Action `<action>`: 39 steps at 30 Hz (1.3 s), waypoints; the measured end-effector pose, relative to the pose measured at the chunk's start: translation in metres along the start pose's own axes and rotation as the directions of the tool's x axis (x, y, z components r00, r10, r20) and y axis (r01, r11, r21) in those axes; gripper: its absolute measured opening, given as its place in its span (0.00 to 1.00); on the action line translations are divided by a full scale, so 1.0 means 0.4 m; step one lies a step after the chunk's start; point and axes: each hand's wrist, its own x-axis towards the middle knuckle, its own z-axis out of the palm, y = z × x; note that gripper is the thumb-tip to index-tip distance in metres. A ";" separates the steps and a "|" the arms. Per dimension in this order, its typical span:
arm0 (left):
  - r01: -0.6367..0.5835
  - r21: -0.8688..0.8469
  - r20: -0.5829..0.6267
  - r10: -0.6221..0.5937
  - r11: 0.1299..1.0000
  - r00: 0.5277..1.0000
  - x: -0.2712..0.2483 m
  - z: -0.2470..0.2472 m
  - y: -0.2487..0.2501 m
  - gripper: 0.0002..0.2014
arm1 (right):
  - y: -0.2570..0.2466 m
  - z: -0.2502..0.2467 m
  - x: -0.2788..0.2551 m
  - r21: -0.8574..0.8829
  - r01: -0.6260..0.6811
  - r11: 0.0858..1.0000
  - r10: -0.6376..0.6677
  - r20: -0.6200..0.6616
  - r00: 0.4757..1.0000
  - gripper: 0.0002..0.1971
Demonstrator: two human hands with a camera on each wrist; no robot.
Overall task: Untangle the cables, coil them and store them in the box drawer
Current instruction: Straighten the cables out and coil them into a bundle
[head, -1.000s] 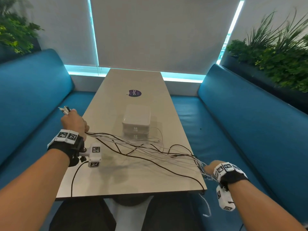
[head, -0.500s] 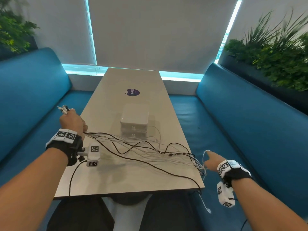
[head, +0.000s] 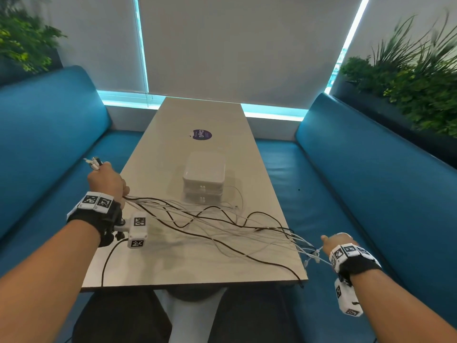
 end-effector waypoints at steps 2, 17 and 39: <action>0.009 -0.007 0.007 -0.009 1.000 1.000 -0.006 0.004 -0.002 0.11 | -0.013 -0.006 -0.014 -0.032 -0.008 0.999 0.009 0.036 0.999 0.30; -0.017 -0.044 0.310 0.030 0.999 0.950 -0.201 0.121 -0.030 0.15 | -0.491 -0.156 -0.273 0.273 0.857 0.437 -0.804 -0.308 0.508 0.18; -0.029 -0.354 0.182 0.099 0.935 0.978 -0.117 0.068 0.130 0.16 | -0.278 -0.058 -0.128 -0.008 0.474 0.880 -0.474 -0.001 0.880 0.24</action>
